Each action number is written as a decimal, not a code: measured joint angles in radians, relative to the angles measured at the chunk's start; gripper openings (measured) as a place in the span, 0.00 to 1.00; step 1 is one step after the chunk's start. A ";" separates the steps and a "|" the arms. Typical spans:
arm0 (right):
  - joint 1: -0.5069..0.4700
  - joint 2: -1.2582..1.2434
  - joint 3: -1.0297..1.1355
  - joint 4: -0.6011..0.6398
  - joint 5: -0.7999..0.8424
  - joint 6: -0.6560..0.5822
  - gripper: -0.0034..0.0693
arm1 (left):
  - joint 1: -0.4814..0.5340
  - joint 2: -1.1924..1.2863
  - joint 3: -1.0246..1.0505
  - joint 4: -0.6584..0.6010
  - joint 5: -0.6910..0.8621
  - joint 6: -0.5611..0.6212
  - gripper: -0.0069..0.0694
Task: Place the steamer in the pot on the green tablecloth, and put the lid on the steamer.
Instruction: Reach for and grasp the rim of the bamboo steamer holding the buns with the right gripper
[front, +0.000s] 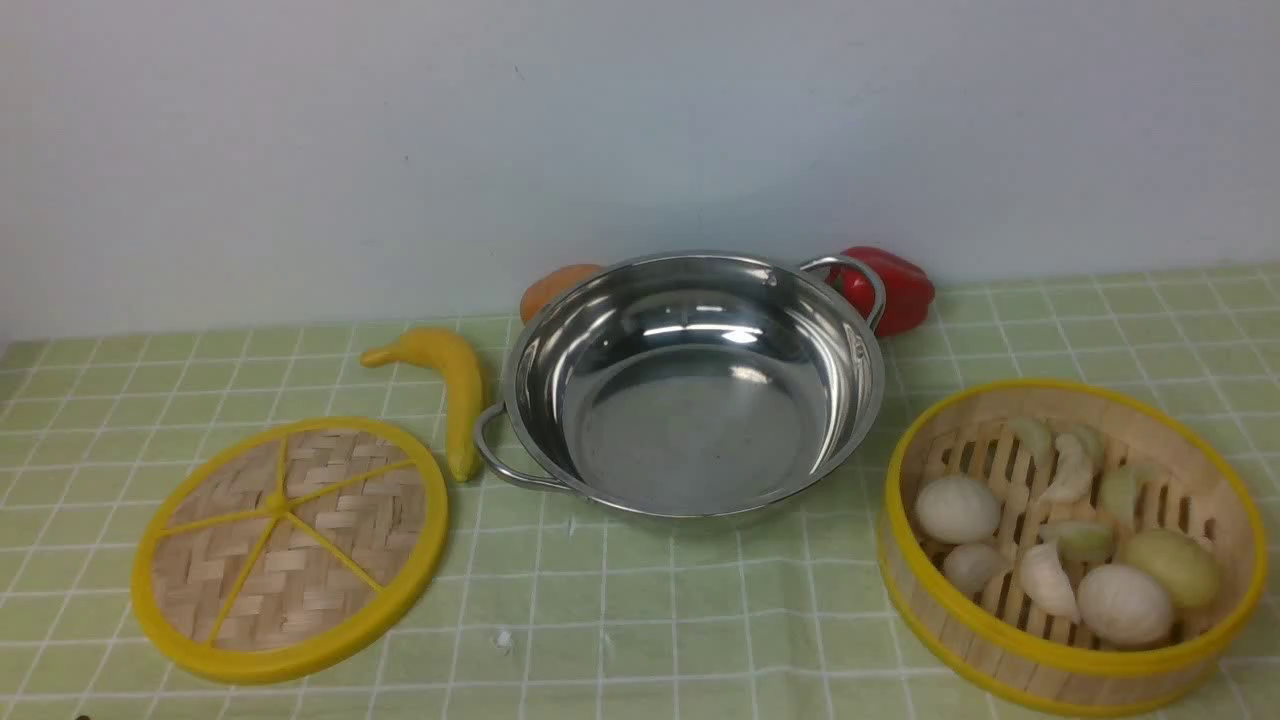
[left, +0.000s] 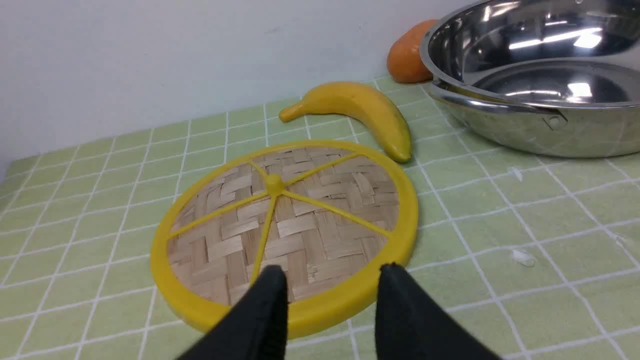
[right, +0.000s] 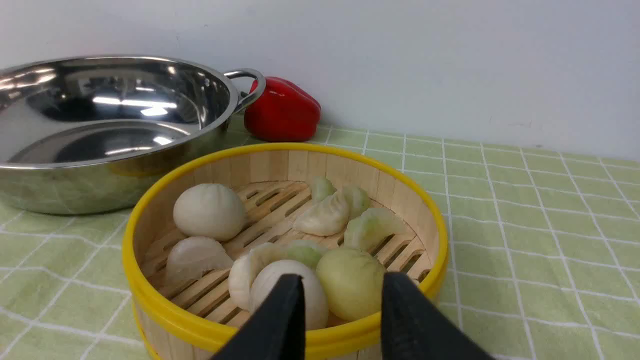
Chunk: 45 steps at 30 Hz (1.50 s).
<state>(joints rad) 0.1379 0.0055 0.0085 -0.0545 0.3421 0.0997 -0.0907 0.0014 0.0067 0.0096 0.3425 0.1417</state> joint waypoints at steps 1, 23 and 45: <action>0.000 0.000 0.000 0.000 0.000 0.000 0.38 | 0.000 0.000 0.000 0.000 0.000 0.000 0.41; 0.000 0.000 0.000 0.000 0.000 0.000 0.38 | 0.000 0.000 0.000 0.000 0.000 0.000 0.41; 0.000 0.000 0.000 0.538 -0.110 0.129 0.38 | 0.000 0.000 0.000 -0.742 -0.004 -0.048 0.41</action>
<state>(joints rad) 0.1379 0.0055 0.0085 0.4834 0.2321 0.2283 -0.0907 0.0014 0.0067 -0.7322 0.3388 0.0935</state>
